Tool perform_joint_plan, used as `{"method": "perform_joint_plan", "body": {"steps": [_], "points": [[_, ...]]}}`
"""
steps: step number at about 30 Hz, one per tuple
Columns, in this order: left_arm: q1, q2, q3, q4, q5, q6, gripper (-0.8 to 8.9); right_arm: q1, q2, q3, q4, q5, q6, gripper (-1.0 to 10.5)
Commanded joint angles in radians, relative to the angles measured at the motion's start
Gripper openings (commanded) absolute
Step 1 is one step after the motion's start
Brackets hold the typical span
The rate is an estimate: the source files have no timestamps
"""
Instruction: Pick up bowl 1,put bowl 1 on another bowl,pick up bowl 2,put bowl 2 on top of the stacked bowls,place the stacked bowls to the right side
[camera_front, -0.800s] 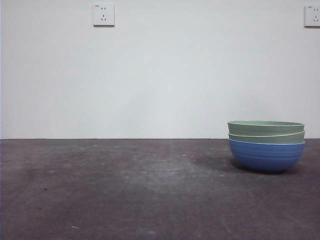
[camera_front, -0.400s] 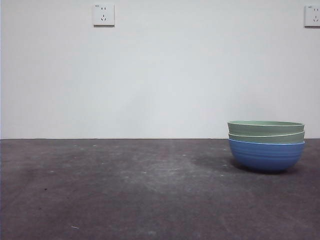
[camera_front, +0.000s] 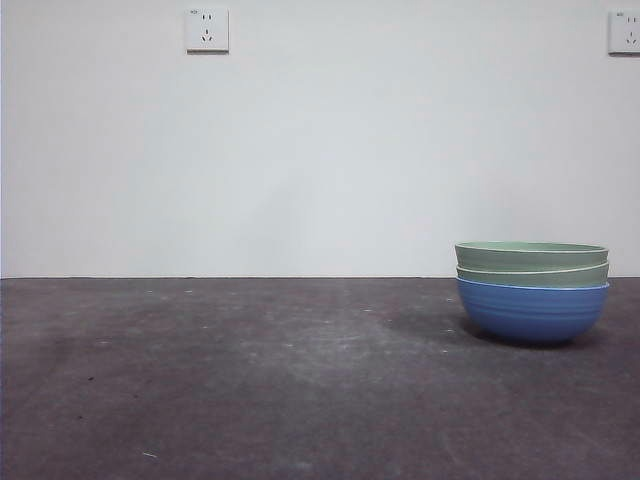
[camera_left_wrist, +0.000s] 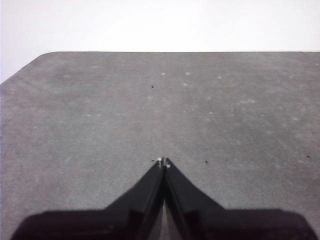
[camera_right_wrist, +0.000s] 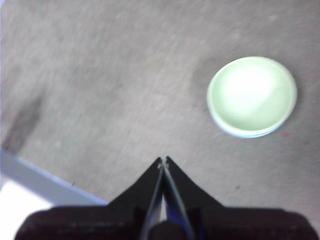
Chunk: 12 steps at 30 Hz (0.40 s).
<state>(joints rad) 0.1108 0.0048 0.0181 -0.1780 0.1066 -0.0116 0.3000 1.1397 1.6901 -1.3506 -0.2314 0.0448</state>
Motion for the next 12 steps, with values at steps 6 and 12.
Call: {"method": "perform_joint_plan", "body": {"steps": [6, 12], "points": [[0.003, -0.003, -0.014, 0.001, -0.002, -0.004, -0.03, -0.102, -0.171, -0.003, 0.023, -0.003, -0.04, 0.0], [0.003, -0.003, -0.014, 0.001, -0.002, -0.004, -0.03, -0.208, -0.336, -0.13, 0.238, -0.098, -0.239, 0.0]]}}
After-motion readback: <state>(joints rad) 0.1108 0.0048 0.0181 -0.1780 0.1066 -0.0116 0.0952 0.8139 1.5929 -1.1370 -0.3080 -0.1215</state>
